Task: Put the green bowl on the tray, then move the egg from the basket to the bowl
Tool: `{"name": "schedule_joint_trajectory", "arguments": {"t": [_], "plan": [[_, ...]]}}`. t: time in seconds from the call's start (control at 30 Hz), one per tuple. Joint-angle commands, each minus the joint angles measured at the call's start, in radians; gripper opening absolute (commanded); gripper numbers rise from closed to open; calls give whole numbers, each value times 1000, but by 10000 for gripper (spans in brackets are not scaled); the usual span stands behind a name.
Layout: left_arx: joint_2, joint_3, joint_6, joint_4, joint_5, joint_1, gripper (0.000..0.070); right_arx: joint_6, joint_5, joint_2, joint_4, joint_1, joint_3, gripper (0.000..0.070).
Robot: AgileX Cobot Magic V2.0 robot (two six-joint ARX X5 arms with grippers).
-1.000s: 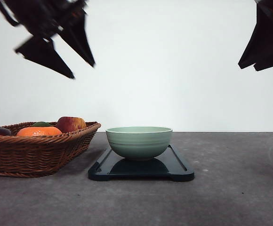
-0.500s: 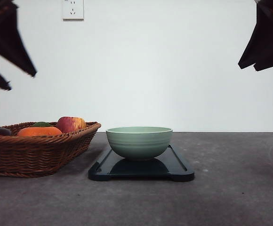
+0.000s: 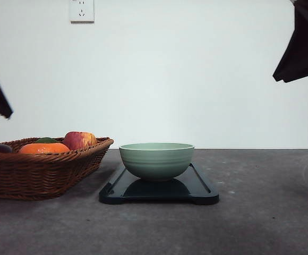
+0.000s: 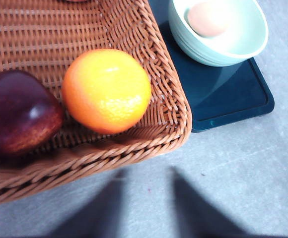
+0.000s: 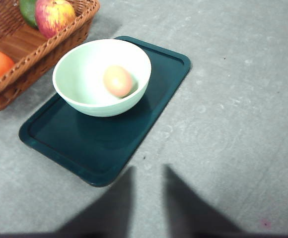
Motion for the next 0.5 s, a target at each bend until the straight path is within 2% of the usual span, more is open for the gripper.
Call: {"name": "schedule_joint_trajectory", "arguments": {"t": [0.0,0.47], "plan": [[5,6,-4,9,2,-3,0,-3,-10,0,13,6,4,19],[-3,6,-4,9,1,-3,0,-4,-11,-2,64,6,4,19]]}}
